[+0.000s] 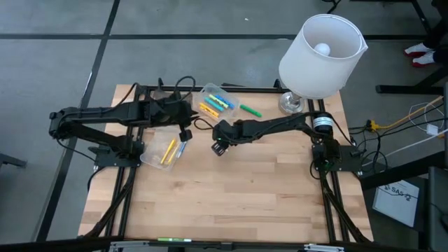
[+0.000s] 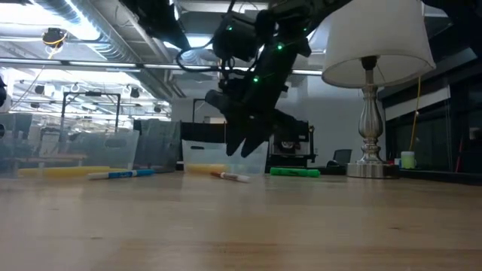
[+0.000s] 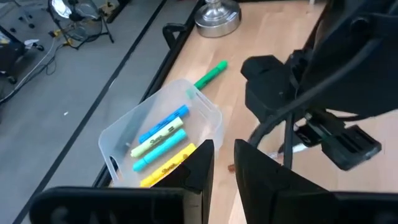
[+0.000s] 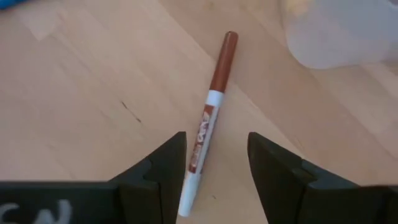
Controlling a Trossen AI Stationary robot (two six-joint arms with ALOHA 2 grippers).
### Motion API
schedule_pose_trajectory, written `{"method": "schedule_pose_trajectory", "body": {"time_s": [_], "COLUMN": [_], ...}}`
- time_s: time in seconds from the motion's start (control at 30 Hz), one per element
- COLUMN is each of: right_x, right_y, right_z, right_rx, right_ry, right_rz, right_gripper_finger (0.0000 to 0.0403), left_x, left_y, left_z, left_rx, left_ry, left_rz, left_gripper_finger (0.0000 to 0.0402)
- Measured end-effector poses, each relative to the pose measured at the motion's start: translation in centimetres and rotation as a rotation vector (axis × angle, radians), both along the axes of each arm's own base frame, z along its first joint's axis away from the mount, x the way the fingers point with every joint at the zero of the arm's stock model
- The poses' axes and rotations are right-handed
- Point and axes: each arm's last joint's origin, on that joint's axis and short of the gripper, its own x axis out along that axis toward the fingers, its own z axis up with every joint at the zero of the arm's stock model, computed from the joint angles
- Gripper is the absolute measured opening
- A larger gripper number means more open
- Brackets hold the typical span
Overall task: Pick & Place Markers
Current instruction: Put the brown marker into the black bin
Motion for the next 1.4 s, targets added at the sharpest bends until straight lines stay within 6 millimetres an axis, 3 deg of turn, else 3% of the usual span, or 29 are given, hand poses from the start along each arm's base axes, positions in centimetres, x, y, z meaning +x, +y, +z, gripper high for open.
{"method": "schedule_pose_trajectory", "body": {"time_s": [0.43, 0.8, 1.1, 1.23, 1.4], "right_x": [0.6, 1.9, 1.9, 1.8, 1.7], "right_y": [0.2, 0.8, 0.9, 0.9, 0.8], "right_z": [-0.3, -4.7, -5.0, -5.1, -5.2], "right_rx": [0.06, 0.146, 0.114, 0.102, 0.084], "right_ry": [-0.047, 0.005, 0.02, 0.033, 0.047], "right_rz": [0.012, 0.091, 0.099, 0.118, 0.124], "right_gripper_finger": [0.0171, 0.017, 0.0167, 0.0134, 0.0052], "left_x": [0.0, 0.0, 0.0, 0.0, 0.0], "left_y": [0.0, 0.0, 0.0, 0.0, 0.0], "left_z": [0.0, 0.0, 0.0, 0.0, 0.0], "left_rx": [-0.001, -0.004, -0.005, -0.005, -0.005], "left_ry": [-0.002, 0.0, -0.002, -0.002, -0.002], "left_rz": [0.0, -0.005, -0.005, -0.005, -0.005], "left_gripper_finger": [0.0059, 0.0059, 0.0059, 0.0059, 0.0059]}}
